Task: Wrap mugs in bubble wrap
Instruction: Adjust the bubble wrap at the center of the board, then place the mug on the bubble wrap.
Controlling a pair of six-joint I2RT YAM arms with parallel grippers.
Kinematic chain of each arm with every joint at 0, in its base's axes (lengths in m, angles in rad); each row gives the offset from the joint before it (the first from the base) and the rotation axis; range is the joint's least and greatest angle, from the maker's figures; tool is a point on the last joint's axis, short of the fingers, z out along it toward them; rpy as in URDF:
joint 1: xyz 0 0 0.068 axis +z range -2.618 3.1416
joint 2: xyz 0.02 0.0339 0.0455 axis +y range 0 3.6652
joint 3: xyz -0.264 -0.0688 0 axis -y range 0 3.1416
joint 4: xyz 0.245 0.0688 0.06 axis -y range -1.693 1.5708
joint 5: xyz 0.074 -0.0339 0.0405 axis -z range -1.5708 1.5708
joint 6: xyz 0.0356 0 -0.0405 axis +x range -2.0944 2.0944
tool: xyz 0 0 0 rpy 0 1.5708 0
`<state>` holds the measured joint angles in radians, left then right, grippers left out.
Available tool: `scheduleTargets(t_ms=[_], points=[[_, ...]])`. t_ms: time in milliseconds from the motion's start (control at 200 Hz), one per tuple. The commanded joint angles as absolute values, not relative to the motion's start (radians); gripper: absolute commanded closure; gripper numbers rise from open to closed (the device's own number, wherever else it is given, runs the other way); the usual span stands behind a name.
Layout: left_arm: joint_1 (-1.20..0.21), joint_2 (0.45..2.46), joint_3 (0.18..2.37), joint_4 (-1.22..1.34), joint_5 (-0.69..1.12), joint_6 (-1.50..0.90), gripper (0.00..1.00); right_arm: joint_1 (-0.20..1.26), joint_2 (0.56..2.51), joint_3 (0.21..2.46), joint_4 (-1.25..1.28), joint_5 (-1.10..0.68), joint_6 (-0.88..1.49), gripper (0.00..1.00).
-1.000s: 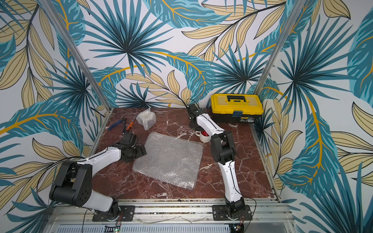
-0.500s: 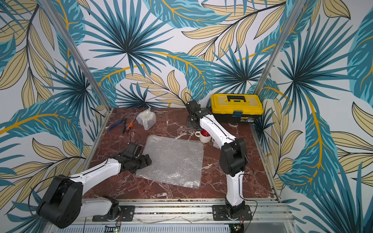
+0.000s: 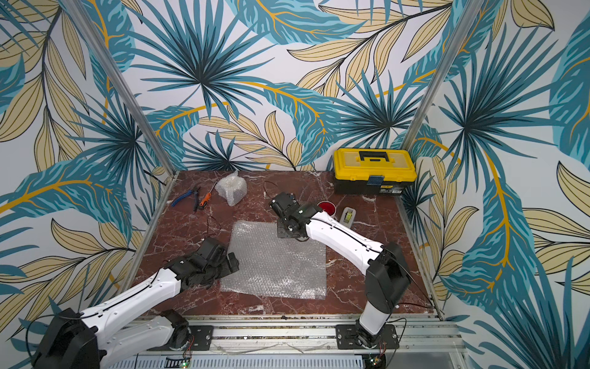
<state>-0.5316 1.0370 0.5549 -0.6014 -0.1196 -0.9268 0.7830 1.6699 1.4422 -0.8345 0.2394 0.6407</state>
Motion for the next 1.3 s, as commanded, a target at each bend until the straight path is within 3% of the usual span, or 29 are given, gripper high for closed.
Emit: scheduleTargets(t_ms=[0, 225, 716, 1297], points=[[-0.468, 0.995, 0.625, -0.660, -0.176, -0.858, 0.00, 0.854, 1.609, 1.389, -0.816, 0.295, 0.772, 1.00], [-0.414, 0.977, 0.700, -0.621, -0.117, -0.768, 0.00, 0.976, 1.676, 1.380, -0.808, 0.364, 0.933, 1.00], [-0.337, 0.947, 0.637, -0.359, 0.153, -0.819, 0.00, 1.021, 1.768, 1.379, -0.765, 0.345, 0.986, 1.00], [-0.299, 0.921, 0.631, -0.368, 0.143, -0.814, 0.00, 1.032, 1.840, 1.359, -0.757, 0.314, 0.999, 0.99]])
